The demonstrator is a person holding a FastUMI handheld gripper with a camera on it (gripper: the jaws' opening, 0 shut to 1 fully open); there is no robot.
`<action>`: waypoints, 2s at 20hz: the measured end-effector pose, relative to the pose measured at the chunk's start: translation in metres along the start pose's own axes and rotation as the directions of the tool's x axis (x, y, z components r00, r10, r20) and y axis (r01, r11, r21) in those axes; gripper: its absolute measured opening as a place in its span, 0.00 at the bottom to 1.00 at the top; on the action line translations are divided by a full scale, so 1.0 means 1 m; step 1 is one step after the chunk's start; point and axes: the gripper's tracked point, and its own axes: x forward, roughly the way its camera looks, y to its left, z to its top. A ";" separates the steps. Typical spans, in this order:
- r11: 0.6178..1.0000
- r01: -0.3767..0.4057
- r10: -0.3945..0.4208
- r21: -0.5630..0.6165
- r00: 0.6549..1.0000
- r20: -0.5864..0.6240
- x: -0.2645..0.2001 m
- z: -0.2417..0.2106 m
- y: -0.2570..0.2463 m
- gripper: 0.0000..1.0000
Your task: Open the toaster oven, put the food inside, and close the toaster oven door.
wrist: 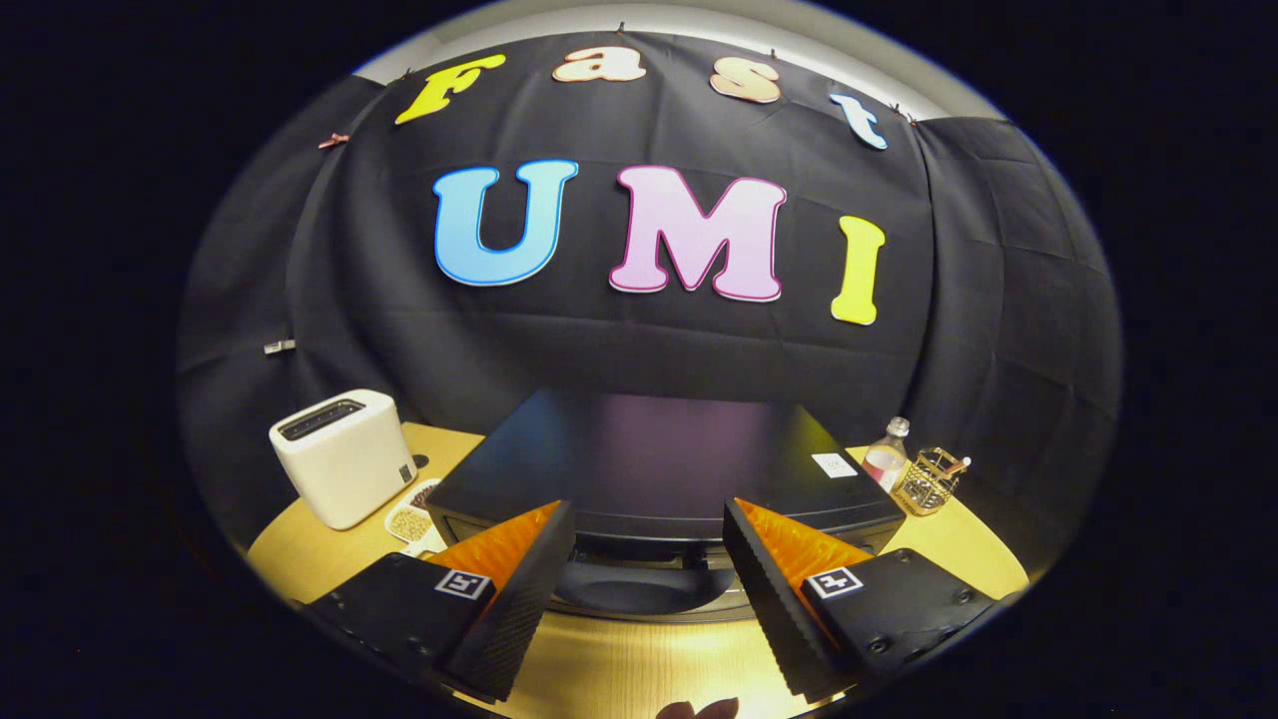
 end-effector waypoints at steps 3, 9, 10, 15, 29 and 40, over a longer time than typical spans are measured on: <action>1.000 0.007 -0.006 0.026 0.998 -0.056 0.007 -0.019 0.001 0.98; 0.998 0.002 -0.003 0.063 1.000 0.008 0.002 -0.020 0.002 0.98; 0.998 -0.002 0.001 0.070 1.000 0.008 0.001 -0.021 0.000 0.98; 0.996 -0.011 0.012 0.091 1.000 -0.016 -0.020 -0.032 0.001 0.98; 0.997 -0.001 0.011 0.072 0.989 -0.148 -0.076 -0.091 0.003 0.98; 0.997 -0.003 0.030 0.077 0.935 -0.355 -0.101 -0.162 0.009 0.97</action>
